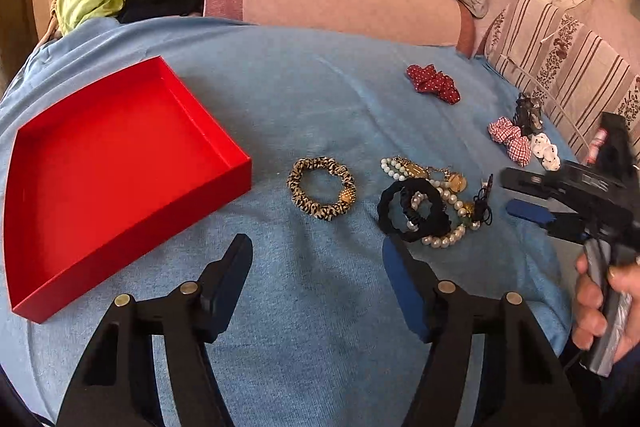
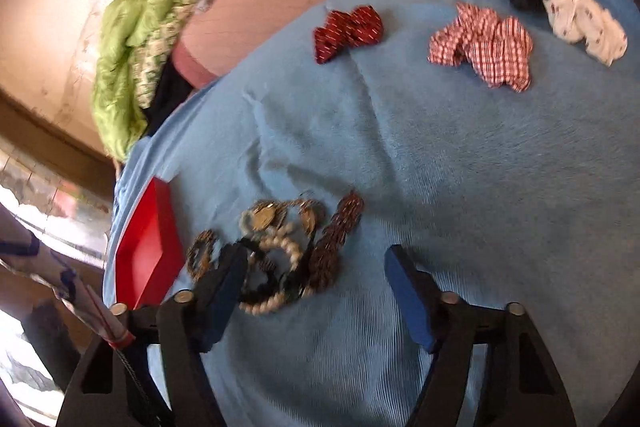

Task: Organize jewelry
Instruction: 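Grasp the leopard-print bracelet with the left tool while the right tool grasps the dark beaded clip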

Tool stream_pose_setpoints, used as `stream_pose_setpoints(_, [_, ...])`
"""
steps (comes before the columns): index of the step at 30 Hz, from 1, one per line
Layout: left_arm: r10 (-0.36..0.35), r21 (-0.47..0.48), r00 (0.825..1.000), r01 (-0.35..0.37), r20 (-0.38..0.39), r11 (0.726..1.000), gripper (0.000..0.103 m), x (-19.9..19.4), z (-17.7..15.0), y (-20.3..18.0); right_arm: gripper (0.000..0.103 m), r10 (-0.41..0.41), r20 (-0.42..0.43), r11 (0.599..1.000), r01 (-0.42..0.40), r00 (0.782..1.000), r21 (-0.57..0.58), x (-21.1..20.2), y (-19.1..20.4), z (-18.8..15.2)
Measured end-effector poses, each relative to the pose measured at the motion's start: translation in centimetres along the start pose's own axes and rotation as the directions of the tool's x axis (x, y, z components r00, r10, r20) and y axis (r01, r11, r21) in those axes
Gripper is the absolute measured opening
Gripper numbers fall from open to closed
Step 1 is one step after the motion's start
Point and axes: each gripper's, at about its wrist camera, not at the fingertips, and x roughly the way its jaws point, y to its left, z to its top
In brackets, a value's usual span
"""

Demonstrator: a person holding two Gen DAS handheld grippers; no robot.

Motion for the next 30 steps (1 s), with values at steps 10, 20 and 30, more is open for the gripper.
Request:
stream_pose_setpoints(10, [-0.016,0.006,1.0,0.016,-0.012,1.0,0.067,0.9,0.3,0.0,0.015,0.015,-0.031,0.996,-0.012,0.999,0.09,2.5,-1.7,1.7])
stream_pose_setpoints(20, [-0.016,0.015,1.0,0.016,-0.021,1.0,0.06,3.2,2.8,-0.8,0.015,0.01,0.246,0.998,0.007,0.969,-0.068,-3.8,0.4,2.6])
stream_pose_setpoints(30, [0.047,0.033,0.993,-0.044,-0.108,0.998,0.035,8.3,4.7,-0.7,0.015,0.045,0.236,0.991,-0.013,0.971,-0.137,-3.4,1.9,2.4])
